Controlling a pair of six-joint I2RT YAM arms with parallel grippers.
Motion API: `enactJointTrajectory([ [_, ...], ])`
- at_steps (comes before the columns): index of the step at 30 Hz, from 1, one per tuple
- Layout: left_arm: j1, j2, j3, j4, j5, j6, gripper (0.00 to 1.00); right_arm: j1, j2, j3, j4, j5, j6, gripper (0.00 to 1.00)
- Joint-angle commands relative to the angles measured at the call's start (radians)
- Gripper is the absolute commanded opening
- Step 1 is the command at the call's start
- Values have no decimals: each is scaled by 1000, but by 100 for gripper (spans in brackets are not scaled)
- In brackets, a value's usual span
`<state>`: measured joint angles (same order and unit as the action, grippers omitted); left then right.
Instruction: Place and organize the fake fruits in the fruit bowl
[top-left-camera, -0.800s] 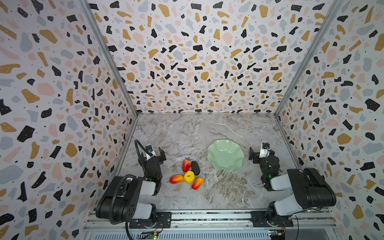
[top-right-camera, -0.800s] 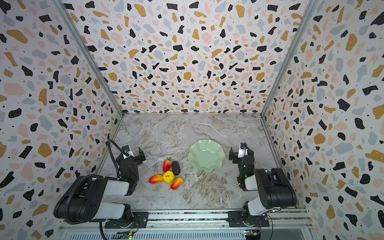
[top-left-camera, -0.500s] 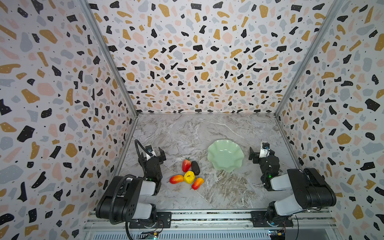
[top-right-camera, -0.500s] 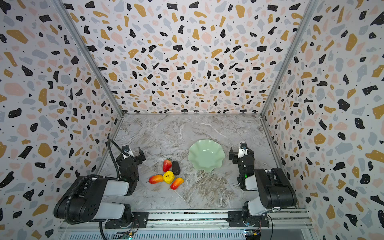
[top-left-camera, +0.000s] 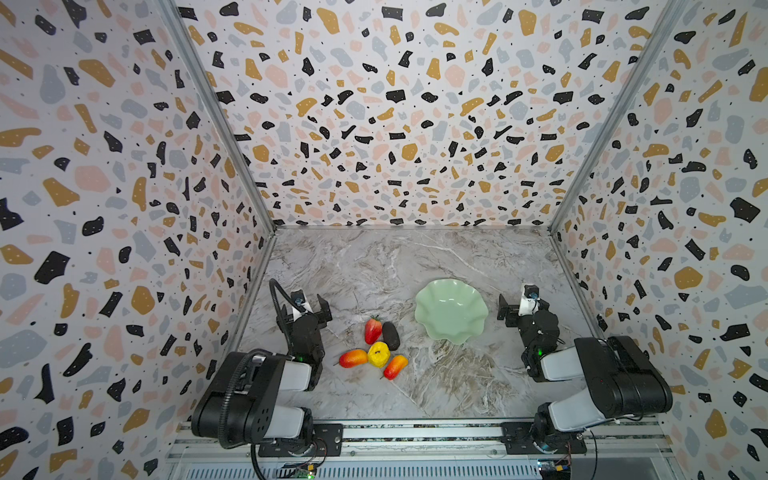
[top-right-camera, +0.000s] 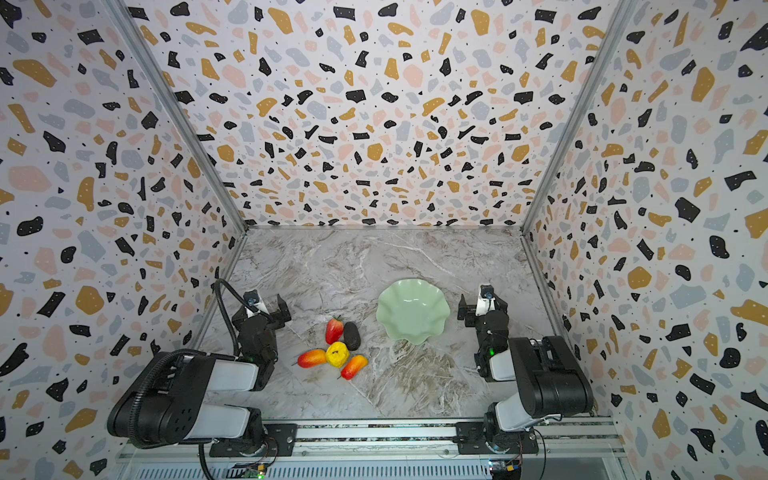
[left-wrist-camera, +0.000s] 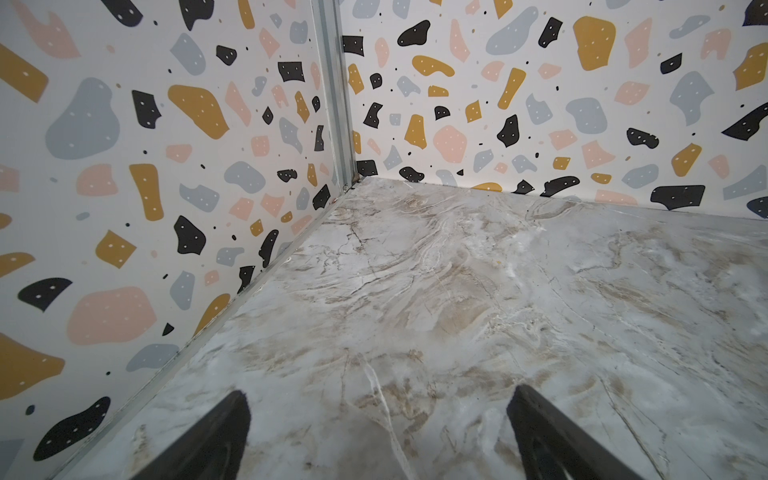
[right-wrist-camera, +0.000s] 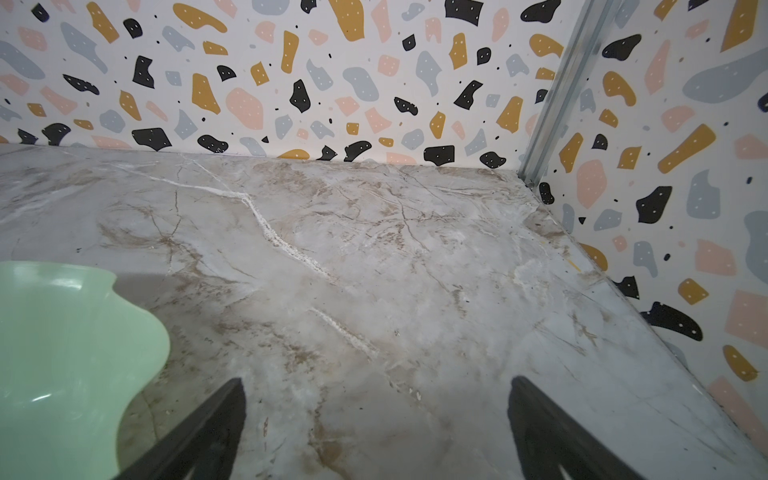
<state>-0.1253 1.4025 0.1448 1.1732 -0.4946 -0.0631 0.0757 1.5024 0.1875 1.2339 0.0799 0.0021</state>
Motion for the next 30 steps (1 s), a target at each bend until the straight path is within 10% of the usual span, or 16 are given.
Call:
enactJointTrajectory([
  [1, -2, -7, 15, 33, 3, 11, 100, -4, -11, 30, -5, -4, 2, 99],
  [18, -24, -94, 68, -134, 9, 32, 100, 10, -34, 34, -20, 25, -2, 99],
  [25, -27, -305, 217, -585, -46, -66, 100, 48, -334, 328, -625, -30, -70, 99],
  [30, -43, -393, 446, -982, 39, -136, 100, 200, -254, 624, -1002, -111, -102, 99],
])
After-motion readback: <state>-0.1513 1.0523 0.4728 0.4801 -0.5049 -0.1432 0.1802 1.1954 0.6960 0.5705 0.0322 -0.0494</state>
